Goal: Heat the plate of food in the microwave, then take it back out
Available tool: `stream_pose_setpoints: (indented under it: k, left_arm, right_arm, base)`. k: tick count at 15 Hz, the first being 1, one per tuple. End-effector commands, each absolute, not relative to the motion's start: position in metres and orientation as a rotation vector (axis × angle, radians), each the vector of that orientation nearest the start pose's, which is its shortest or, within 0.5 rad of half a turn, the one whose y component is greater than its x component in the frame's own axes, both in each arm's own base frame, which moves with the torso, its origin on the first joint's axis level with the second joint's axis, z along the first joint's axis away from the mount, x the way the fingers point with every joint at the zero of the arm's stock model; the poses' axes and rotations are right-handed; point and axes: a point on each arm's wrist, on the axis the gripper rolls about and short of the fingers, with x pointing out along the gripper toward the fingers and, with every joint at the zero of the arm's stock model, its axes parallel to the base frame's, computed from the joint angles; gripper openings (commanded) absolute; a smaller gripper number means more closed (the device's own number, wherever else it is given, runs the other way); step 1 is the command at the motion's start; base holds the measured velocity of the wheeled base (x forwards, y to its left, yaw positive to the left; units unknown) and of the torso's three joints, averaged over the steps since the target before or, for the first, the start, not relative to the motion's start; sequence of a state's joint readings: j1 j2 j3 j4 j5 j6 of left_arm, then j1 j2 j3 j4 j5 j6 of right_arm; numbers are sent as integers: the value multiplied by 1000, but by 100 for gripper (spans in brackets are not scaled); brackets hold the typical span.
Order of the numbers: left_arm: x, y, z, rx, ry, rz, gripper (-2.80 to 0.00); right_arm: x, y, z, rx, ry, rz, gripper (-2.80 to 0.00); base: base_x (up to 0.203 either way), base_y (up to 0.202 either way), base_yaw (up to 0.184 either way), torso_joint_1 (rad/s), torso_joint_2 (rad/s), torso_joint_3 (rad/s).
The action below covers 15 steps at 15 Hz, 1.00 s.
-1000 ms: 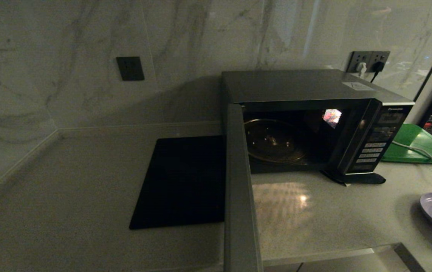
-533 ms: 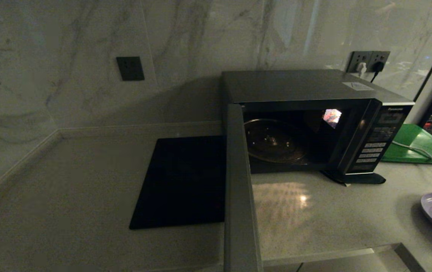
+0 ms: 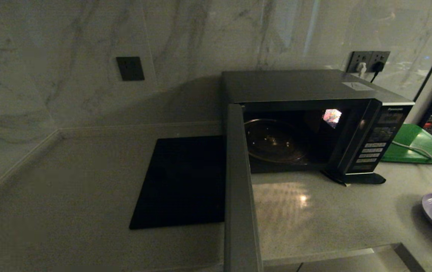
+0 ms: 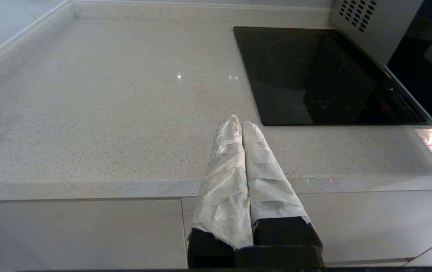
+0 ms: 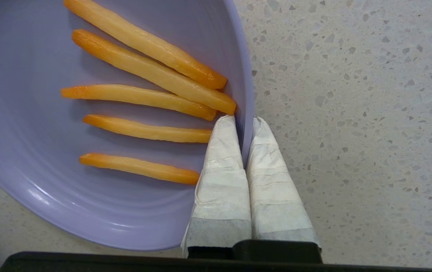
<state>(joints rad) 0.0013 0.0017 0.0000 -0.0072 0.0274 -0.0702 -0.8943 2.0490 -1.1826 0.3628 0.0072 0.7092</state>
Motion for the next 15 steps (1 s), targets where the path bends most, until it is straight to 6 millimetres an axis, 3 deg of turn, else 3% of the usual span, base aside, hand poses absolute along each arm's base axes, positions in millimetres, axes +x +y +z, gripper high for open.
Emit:
stream_pose_setpoints:
  k: [1, 7, 8, 15]
  left_arm:
    - [-23, 1, 76, -71, -7, 29, -280]
    - [-23, 1, 76, -71, -7, 29, -280]
    - [-23, 1, 76, -71, -7, 29, -280]
    - [-23, 1, 76, -71, -7, 30, -280]
  right_arm:
    - [215, -268, 83, 1145, 853, -1181, -280]
    - [215, -268, 82, 1141, 857, -1179, -280]
    - [215, -268, 82, 1133, 861, -1175, 0]
    - [211, -268, 93, 1126, 827, -1172, 0]
  base:
    - [0, 0, 0, 0, 0, 0]
    - [0, 0, 0, 0, 0, 0]
    - [0, 0, 0, 0, 0, 0]
    - [0, 0, 0, 0, 0, 0]
